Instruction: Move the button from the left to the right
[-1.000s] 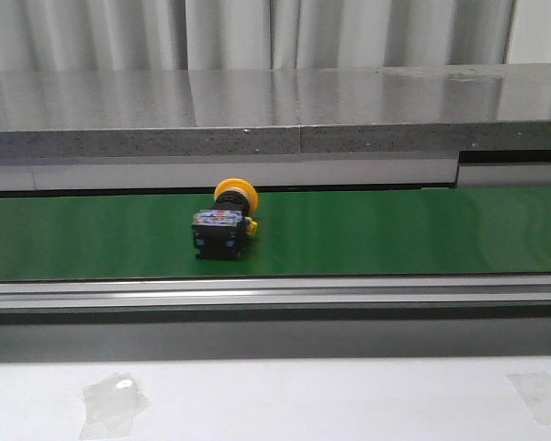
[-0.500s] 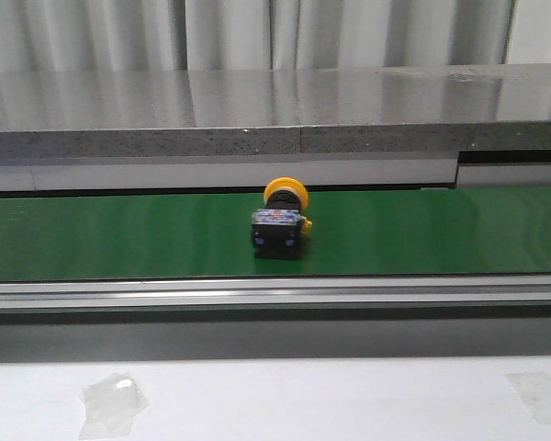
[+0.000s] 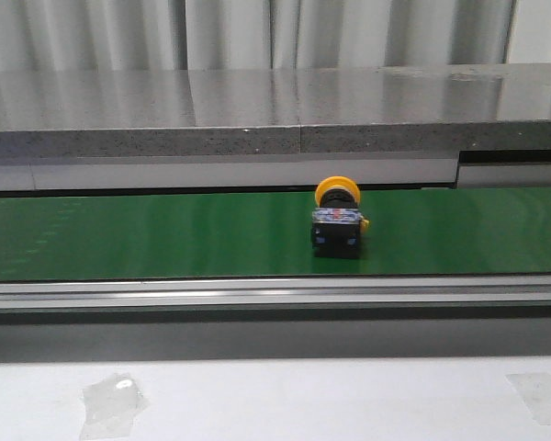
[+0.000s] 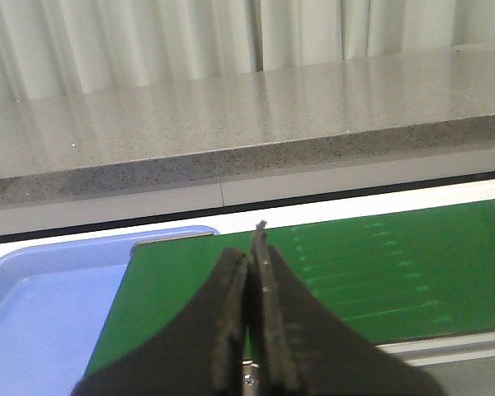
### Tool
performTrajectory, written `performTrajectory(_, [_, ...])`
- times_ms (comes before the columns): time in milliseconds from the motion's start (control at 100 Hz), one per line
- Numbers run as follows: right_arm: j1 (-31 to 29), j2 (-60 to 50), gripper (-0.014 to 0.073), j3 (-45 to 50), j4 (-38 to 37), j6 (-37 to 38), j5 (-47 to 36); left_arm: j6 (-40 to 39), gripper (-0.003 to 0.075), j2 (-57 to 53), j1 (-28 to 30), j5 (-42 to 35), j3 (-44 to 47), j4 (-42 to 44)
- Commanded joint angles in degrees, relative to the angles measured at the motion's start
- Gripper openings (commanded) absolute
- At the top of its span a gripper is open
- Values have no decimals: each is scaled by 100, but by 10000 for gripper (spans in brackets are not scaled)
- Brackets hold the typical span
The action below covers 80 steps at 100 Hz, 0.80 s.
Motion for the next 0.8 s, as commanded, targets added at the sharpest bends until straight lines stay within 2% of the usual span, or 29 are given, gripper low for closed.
performTrajectory(0, [32,181,487,-212,352,-106,-481,-35,-20,-180,11,-442,243,-54])
performTrajectory(40, [73,266,554,-212,457,-180,-562,-35,-20,-180,11,-442,243,-54])
performTrajectory(90, [143,415,582,-225,562,-260,-639,-35,-20,-180,11,-442,243,-54])
performTrajectory(460, [811,2011,580,-948,557,-323,-651,-35,-20,-180,11,-442,243,-54])
performTrajectory(790, [936,3073,580,-1411,383,-323,-638,-35,-20,-180,11,-442,243,-54])
